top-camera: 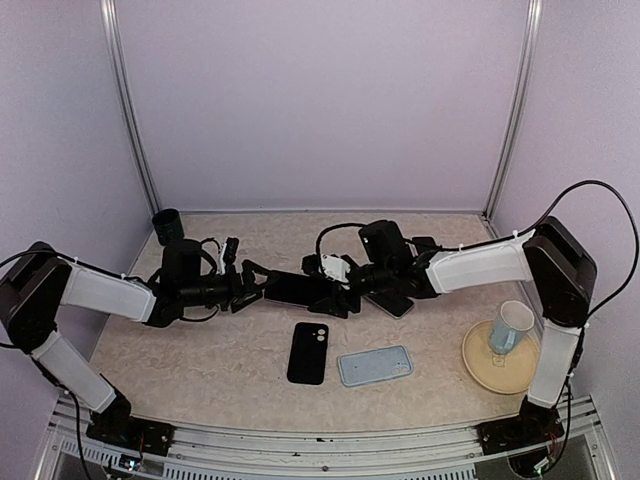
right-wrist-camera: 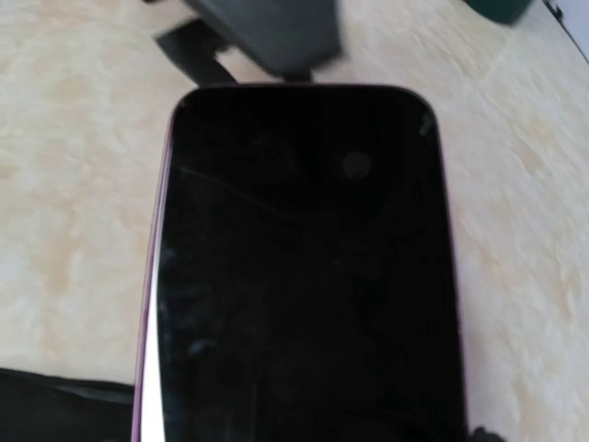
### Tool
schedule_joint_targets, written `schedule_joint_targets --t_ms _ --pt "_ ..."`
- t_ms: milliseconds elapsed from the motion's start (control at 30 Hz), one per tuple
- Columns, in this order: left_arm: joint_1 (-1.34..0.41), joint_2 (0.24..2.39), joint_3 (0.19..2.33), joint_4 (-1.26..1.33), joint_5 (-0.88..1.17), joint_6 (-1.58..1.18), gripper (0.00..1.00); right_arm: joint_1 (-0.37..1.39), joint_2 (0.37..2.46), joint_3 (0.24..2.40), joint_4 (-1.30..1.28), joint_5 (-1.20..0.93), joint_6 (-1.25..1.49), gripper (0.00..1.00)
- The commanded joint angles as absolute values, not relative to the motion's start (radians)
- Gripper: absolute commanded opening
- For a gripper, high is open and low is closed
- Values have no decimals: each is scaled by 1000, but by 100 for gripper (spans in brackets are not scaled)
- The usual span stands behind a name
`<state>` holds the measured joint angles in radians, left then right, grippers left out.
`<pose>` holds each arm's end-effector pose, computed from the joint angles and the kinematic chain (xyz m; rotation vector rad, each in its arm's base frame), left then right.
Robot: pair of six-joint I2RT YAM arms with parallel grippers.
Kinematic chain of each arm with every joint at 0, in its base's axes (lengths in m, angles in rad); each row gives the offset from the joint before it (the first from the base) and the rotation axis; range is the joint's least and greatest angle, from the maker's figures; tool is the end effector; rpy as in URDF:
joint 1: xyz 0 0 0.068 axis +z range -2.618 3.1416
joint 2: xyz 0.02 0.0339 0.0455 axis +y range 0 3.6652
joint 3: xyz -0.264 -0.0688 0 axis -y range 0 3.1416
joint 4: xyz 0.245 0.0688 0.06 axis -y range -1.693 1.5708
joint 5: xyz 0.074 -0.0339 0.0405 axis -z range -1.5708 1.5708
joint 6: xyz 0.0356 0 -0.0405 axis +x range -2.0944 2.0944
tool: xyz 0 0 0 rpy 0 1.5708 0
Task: Put the phone into the phone case
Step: Pass from the right arm to the left
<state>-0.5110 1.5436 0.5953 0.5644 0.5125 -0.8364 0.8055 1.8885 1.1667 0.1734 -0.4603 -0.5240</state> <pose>0.2547 -0.1628 0.1740 0.0266 2.1706 -1.3373 0.2770 0.3112 0.1922 -1.5167 1.4865 0.6541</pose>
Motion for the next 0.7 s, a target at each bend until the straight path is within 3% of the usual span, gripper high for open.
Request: schedule_joint_targets --t_ms 0,433,667 --pt "-516 1548 584 650 595 -860 97 835 1829 1149 252 -476 -570 34" --pt "-554 1540 598 673 649 -872 81 895 1817 1153 249 -418 -628 34" --pt "-576 1528 600 663 652 -871 64 896 1818 1167 229 -404 -645 34"
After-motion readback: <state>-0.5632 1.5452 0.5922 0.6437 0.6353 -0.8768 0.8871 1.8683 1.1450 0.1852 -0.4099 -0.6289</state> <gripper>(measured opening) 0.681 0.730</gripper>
